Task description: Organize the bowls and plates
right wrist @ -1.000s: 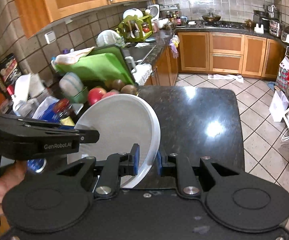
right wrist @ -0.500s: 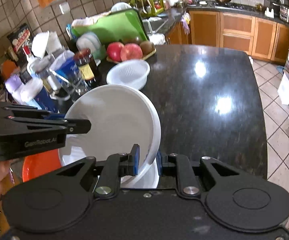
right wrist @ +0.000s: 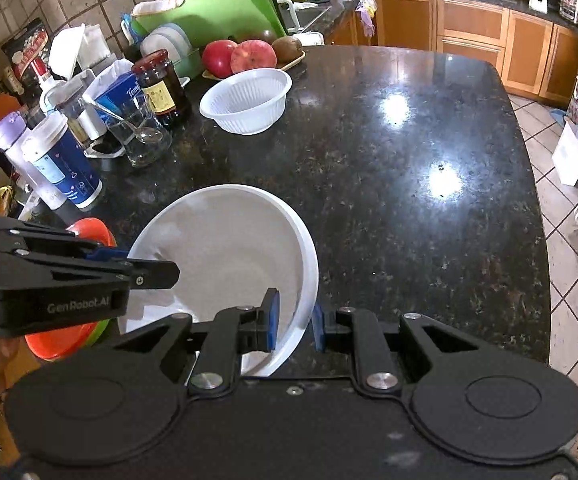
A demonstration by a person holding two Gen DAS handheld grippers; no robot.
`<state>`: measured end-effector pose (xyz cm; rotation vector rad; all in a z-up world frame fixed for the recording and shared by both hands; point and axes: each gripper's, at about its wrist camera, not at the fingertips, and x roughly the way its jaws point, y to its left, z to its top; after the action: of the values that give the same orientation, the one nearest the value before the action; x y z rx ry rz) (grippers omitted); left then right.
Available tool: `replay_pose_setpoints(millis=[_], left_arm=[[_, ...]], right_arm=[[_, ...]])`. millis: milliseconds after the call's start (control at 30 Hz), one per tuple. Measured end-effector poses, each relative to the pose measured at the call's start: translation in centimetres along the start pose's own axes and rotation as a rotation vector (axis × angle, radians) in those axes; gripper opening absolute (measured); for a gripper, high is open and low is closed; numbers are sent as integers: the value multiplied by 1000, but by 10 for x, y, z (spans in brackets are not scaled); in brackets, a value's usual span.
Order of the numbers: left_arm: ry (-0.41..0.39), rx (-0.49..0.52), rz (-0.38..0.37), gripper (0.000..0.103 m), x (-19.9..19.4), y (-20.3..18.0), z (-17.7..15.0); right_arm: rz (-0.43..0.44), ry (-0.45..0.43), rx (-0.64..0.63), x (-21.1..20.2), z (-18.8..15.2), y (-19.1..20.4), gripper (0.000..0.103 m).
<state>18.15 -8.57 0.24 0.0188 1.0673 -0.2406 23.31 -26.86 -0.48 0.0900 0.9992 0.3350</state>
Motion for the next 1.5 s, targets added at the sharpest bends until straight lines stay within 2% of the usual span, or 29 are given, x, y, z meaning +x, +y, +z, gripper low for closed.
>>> replay_pose_setpoints(millis=[200,667,1500], left_arm=[[6,7,-16,22,2,4,-1],[-5,-15,-21,22,-5,15,1],[-46,-27,19,23,-14,17,0]], right_arm=[[7,20,-11,4,3,-2,22],[-21,-7,-19,2,9,-3,22],[-29,-63,-17,-21,1,5,22]])
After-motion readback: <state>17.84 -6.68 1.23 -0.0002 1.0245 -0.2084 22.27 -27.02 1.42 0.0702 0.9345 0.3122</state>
